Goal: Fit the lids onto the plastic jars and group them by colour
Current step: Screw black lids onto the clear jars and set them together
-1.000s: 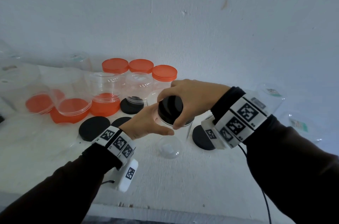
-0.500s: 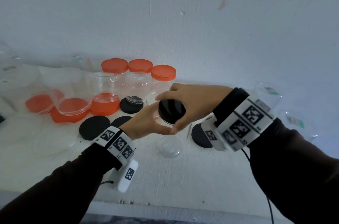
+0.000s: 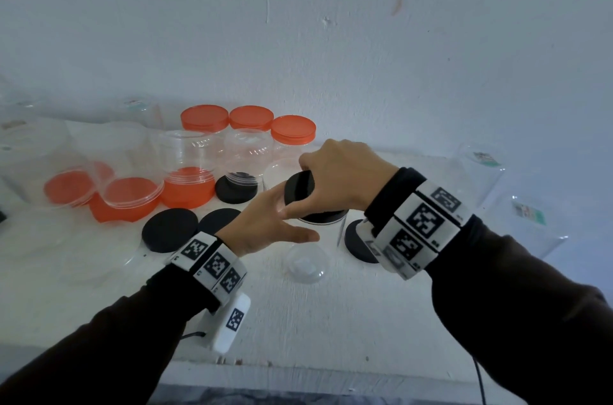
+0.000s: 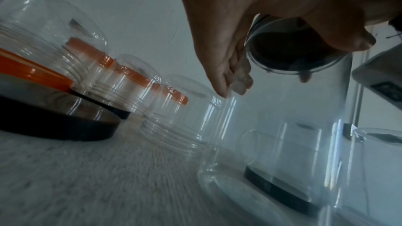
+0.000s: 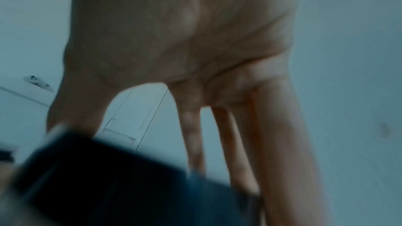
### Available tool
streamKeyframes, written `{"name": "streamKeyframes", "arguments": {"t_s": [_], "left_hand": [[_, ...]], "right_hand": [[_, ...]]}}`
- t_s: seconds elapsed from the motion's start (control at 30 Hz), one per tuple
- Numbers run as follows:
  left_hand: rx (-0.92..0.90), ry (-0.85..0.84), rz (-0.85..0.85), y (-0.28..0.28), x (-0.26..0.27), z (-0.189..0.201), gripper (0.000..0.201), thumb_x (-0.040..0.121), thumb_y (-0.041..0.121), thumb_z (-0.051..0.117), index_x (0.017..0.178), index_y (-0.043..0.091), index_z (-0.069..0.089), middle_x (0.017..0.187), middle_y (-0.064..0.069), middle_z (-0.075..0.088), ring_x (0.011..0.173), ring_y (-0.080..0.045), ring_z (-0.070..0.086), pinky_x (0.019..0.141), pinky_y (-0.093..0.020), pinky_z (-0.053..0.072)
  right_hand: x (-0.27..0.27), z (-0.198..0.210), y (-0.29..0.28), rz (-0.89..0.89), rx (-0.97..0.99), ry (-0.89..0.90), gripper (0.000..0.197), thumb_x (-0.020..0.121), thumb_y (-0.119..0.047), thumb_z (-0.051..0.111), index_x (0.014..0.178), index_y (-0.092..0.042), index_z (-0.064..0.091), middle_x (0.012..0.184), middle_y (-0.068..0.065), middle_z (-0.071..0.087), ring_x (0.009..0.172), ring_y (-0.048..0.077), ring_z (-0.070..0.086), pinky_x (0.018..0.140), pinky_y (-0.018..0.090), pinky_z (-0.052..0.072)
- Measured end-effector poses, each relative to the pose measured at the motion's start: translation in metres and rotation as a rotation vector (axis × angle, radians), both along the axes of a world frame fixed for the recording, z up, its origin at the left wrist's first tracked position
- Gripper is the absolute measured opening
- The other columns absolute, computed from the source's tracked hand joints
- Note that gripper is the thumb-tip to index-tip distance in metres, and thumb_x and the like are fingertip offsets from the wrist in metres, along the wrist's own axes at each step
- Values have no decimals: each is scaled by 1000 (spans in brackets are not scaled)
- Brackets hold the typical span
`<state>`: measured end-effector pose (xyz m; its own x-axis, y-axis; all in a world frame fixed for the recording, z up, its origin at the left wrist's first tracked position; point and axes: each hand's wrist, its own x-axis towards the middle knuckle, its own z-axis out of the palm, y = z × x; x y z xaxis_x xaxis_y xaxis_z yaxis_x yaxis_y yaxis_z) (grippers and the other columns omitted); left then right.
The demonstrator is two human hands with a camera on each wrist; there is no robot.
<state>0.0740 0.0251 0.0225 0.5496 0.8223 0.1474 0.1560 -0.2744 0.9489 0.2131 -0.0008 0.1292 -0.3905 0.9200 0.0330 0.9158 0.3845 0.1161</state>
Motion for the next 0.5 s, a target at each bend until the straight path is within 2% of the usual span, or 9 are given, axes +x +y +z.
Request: {"name": "streamKeyframes", "arguments": {"t_s": [0.03,0.07,0.1,0.17,0.23,0.3,0.37,0.43,0.5], "left_hand": [[10,15,-7,1,-1,1,75,53,31,83,120,31,50,115,12,64,109,2,56,85,-10,43],[18,30,-8,2,-1,1,76,51,35,83,119,32,50,115,11,63,109,1,56,87,-11,43],[18,40,-4,2,-1,0,75,50,38,82,118,34,50,115,10,64,110,1,56,90,-14,43],[8,43,-3,2,-1,-1,75,49,41,82,116,38,49,116,10,63,111,1,55,95,-18,42],[18,45,2,1,0,-1,75,49,42,81,116,38,48,116,11,63,111,1,55,97,-19,42],[18,26,3,-1,1,0,74,49,42,80,116,37,48,116,11,63,110,1,55,94,-15,42],[7,1,-8,-3,2,0,74,50,40,80,117,35,49,115,12,63,110,1,56,89,-10,43],[-6,-18,-9,-4,2,1,72,50,37,80,115,34,50,112,13,65,108,0,58,86,-9,44],[-17,-16,-17,-3,1,1,73,50,36,81,116,33,50,112,11,65,108,-2,59,87,-12,45]], "right_hand": [[3,3,2,6,-92,-24,71,71,-72,56,120,-21,52,97,-1,57,89,20,54,68,27,41],[6,7,4,27,-229,-22,75,72,-67,60,133,-29,41,115,-1,52,103,19,51,81,30,43],[8,12,5,63,-356,-3,78,72,-59,67,138,-34,34,125,-2,44,112,18,46,91,32,43],[10,17,7,126,-449,29,77,70,-42,76,135,-39,35,126,-4,38,115,17,43,96,35,44],[10,15,9,129,-395,70,70,66,-39,78,128,-40,43,113,-6,42,106,15,45,86,31,46],[9,9,9,110,-281,104,62,64,-48,76,119,-36,49,95,-10,45,95,14,48,71,24,44],[6,0,6,79,-133,106,58,66,-58,69,110,-25,54,80,-11,45,82,14,52,58,22,38],[2,-5,2,33,-13,92,58,70,-64,62,101,-15,57,71,-7,44,65,11,46,50,22,31],[0,-6,0,-11,13,49,62,72,-68,56,102,-14,55,71,-5,45,65,13,45,51,24,29]]}}
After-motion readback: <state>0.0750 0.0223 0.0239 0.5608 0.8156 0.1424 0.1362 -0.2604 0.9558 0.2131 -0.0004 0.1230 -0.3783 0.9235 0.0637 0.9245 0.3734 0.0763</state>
